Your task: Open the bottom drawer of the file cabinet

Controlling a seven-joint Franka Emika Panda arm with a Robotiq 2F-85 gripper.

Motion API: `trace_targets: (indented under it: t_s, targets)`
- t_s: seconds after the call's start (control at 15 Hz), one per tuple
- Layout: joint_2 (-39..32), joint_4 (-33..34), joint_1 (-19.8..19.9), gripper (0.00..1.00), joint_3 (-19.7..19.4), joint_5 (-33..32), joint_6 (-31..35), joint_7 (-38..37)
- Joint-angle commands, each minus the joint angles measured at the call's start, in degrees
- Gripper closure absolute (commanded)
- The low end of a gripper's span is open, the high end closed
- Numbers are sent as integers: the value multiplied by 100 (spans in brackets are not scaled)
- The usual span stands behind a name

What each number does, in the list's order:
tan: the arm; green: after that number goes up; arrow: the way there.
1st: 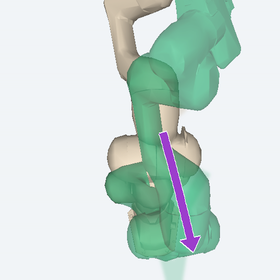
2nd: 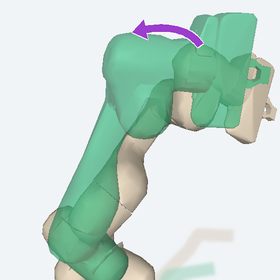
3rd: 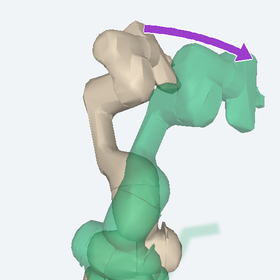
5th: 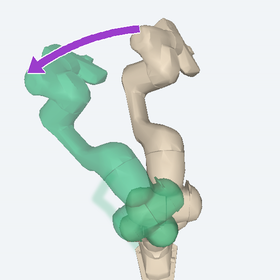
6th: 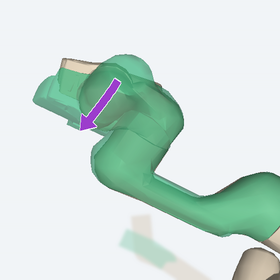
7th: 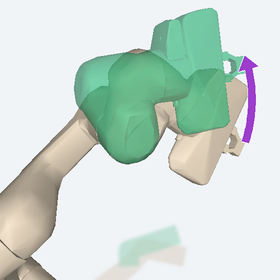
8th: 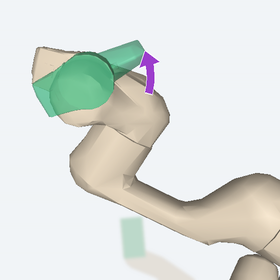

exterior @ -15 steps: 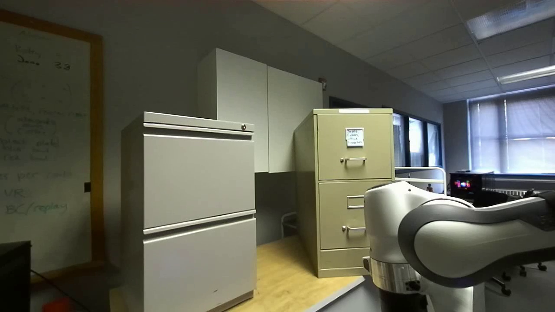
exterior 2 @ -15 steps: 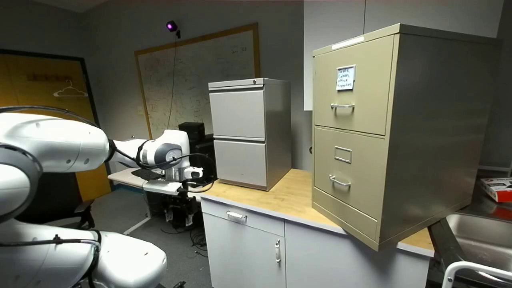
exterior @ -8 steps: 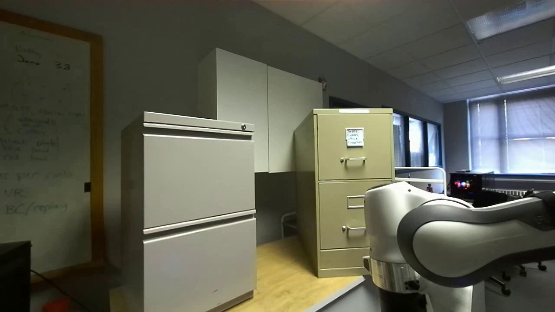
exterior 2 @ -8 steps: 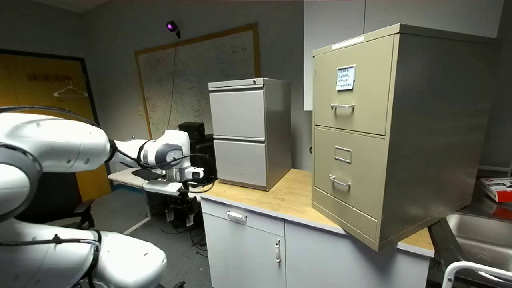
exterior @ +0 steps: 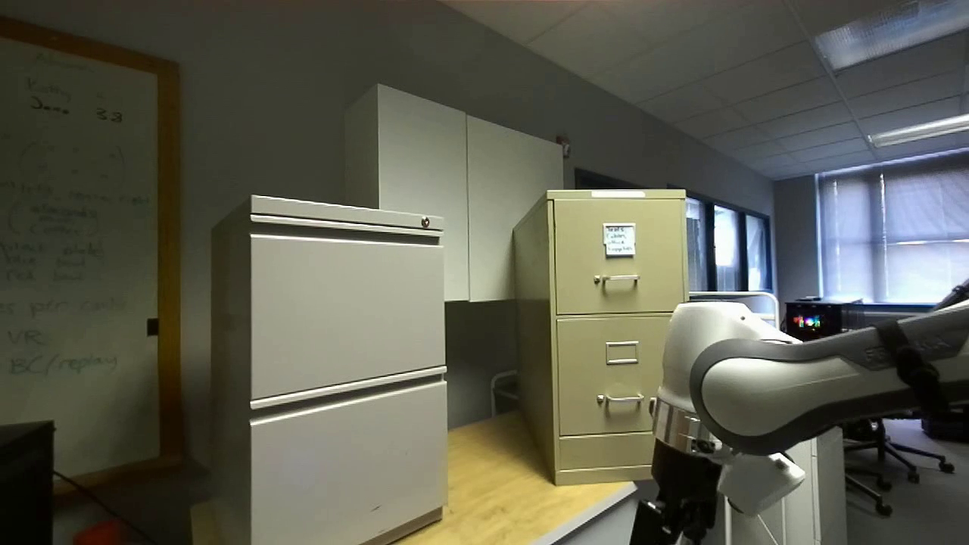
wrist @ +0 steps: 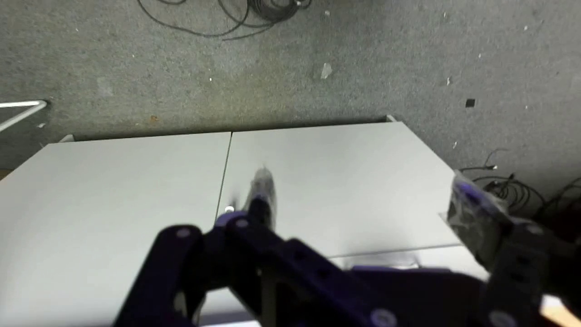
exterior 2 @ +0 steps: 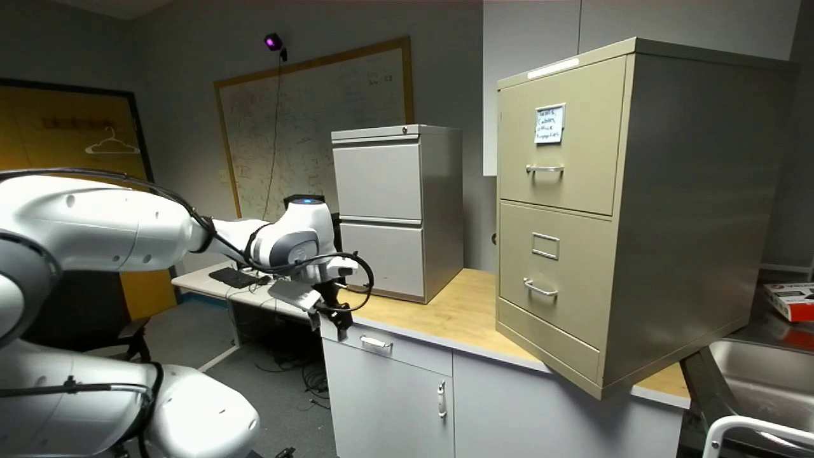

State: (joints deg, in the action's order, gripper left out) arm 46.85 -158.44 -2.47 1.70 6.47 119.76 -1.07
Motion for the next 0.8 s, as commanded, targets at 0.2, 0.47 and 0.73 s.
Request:
trace_targets:
  t_s: [0.2, 0.47, 0.73]
  targets:
    - [-485, 283, 640, 0, -943, -220, 1299, 588]
    - [-825, 600, 661, 0, -1824, 27, 1971, 1314]
    - [-1306, 1251, 408, 0, -2686, 453, 2172, 2065]
